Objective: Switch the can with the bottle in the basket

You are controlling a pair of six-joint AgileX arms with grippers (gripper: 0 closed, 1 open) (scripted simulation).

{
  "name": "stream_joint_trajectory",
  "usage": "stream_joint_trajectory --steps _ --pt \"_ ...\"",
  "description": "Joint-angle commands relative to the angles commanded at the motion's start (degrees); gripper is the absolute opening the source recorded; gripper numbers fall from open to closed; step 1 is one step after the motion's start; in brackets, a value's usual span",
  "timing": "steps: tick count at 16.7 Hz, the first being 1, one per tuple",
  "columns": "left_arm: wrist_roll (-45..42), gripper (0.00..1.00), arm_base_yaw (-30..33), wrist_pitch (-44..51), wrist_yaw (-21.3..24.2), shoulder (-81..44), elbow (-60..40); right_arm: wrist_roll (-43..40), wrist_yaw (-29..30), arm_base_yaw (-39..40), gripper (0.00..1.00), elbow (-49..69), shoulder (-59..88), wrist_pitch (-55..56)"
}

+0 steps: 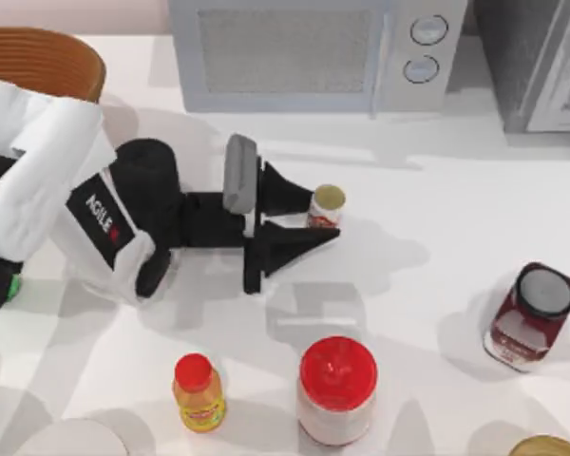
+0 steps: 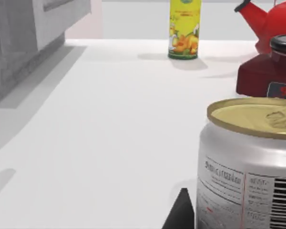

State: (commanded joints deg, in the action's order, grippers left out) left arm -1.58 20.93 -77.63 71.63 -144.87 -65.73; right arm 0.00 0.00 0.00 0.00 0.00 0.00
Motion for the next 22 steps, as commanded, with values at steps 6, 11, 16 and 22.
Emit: stream_joint_trajectory --steps 6,11,16,22 --pt "-0.01 0.0 0.06 -0.22 0.19 -0.39 -0.18 0.0 0.0 0.0 1.0 0.0 0.0 0.0" --pt "-0.01 0.38 0.06 -0.22 0.19 -0.39 -0.18 0.0 0.0 0.0 1.0 0.0 0.0 0.0" --pt "-0.01 0.75 0.06 -0.22 0.19 -0.39 -0.18 0.0 0.0 0.0 1.0 0.0 0.0 0.0" --pt "-0.01 1.0 0.06 -0.22 0.19 -0.39 -0.18 0.0 0.0 0.0 1.0 0.0 0.0 0.0"
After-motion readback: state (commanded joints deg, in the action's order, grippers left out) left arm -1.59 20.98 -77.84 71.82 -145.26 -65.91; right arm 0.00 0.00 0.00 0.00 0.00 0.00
